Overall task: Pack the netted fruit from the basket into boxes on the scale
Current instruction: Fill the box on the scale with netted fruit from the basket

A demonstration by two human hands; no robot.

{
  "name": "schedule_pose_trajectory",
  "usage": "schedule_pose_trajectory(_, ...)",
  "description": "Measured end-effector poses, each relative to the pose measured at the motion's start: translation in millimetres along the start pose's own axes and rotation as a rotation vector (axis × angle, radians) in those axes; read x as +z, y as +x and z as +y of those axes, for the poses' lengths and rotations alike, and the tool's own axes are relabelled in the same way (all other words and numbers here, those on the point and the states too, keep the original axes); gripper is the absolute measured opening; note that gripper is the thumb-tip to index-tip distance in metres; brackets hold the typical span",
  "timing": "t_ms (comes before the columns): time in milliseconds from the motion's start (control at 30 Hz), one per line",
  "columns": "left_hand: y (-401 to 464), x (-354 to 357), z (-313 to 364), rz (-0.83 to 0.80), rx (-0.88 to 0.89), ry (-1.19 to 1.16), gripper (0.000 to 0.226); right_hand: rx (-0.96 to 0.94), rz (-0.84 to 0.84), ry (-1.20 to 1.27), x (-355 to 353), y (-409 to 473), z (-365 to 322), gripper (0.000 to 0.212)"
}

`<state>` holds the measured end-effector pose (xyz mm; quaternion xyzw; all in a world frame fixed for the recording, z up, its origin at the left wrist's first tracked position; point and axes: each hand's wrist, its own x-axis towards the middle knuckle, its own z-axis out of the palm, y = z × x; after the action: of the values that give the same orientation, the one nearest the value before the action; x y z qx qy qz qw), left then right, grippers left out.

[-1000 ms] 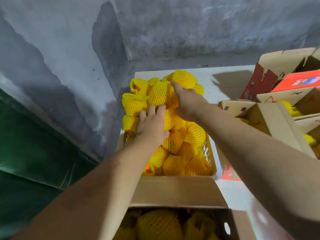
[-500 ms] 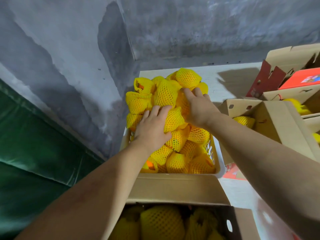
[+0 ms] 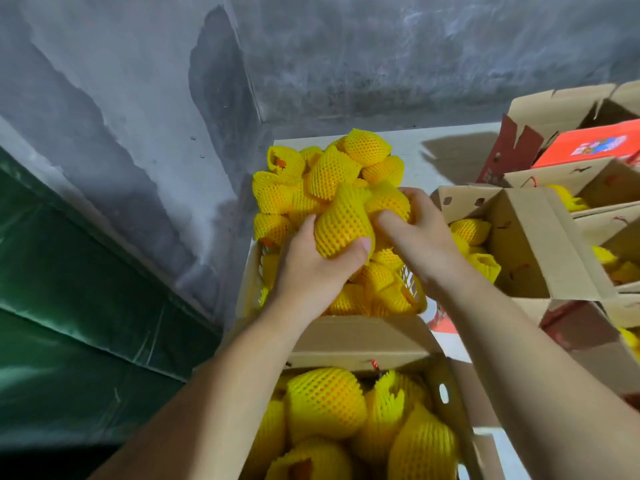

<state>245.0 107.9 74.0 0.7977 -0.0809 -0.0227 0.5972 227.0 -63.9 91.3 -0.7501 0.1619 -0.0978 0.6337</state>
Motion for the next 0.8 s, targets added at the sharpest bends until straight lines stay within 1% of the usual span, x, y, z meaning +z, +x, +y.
schedule_pose_trajectory(67, -22.3, -1.4, 18.1, 0.027, -0.012, -0.214, 0.074, 0.089, -0.025, 0.256, 8.8, -30.2, -10.7, 0.060)
schedule_pose_trajectory(133, -46.5, -8.3, 35.2, -0.005, -0.030, -0.399, 0.066, 0.142, -0.061, 0.528, 12.2, -61.7, -22.4, 0.062)
schedule_pose_trajectory(200, -78.3, -25.6, 41.1, -0.055, -0.068, -0.483, 0.070, 0.124, -0.031, 0.633, 10.9, -96.8, -33.1, 0.054)
schedule_pose_trajectory(233, -96.3, -37.8, 38.7, -0.074, -0.102, -0.505, 0.080, 0.097, 0.006, 0.609, 9.6, -116.0, -36.5, 0.052)
schedule_pose_trajectory(300, -134.3, -65.0, 27.0, -0.066, -0.234, -0.569, 0.104, 0.003, 0.095, 0.428, 5.8, -156.4, -37.4, 0.058)
schedule_pose_trajectory(333, -152.8, -81.1, 19.5, -0.052, -0.299, -0.615, 0.111, -0.065, 0.123, 0.312, 2.8, -176.1, -35.3, 0.062)
schedule_pose_trajectory(400, -182.6, -109.3, 6.6, -0.032, -0.382, -0.696, 0.115, -0.200, 0.123, 0.093, -4.1, -210.6, -30.7, 0.067)
schedule_pose_trajectory(467, -202.3, -129.5, -2.9, -0.042, -0.411, -0.740, 0.109, -0.271, 0.091, -0.176, -7.9, -234.4, -27.7, 0.072)
schedule_pose_trajectory(500, -209.2, -136.4, -6.2, -0.058, -0.407, -0.744, 0.099, -0.266, 0.055, -0.345, -9.0, -241.4, -26.6, 0.079)
schedule_pose_trajectory(567, -220.8, -146.1, -10.3, -0.077, -0.381, -0.728, 0.080, -0.192, -0.081, -0.667, -6.3, -253.3, -22.9, 0.090)
schedule_pose_trajectory(600, -226.9, -149.6, -11.1, -0.084, -0.375, -0.723, 0.077, -0.154, -0.145, -0.772, -2.6, -260.5, -20.9, 0.089)
schedule_pose_trajectory(633, -233.3, -153.2, -12.8, -0.099, -0.370, -0.723, 0.078, -0.126, -0.152, -0.810, 1.1, -267.4, -19.0, 0.083)
schedule_pose_trajectory(667, -240.0, -156.6, -14.5, -0.127, -0.360, -0.720, 0.083, -0.114, -0.095, -0.779, 3.8, -273.8, -18.1, 0.073)
schedule_pose_trajectory(733, -253.8, -163.2, -15.3, -0.175, -0.326, -0.697, 0.090, -0.152, 0.087, -0.652, 8.5, -286.8, -20.7, 0.049)
schedule_pose_trajectory(767, -260.3, -166.5, -15.9, -0.185, -0.308, -0.682, 0.092, -0.189, 0.138, -0.596, 14.2, -294.3, -25.3, 0.042)
schedule_pose_trajectory(800, -265.9, -169.5, -16.8, -0.194, -0.288, -0.671, 0.093, -0.217, 0.138, -0.534, 22.1, -302.8, -30.7, 0.037)
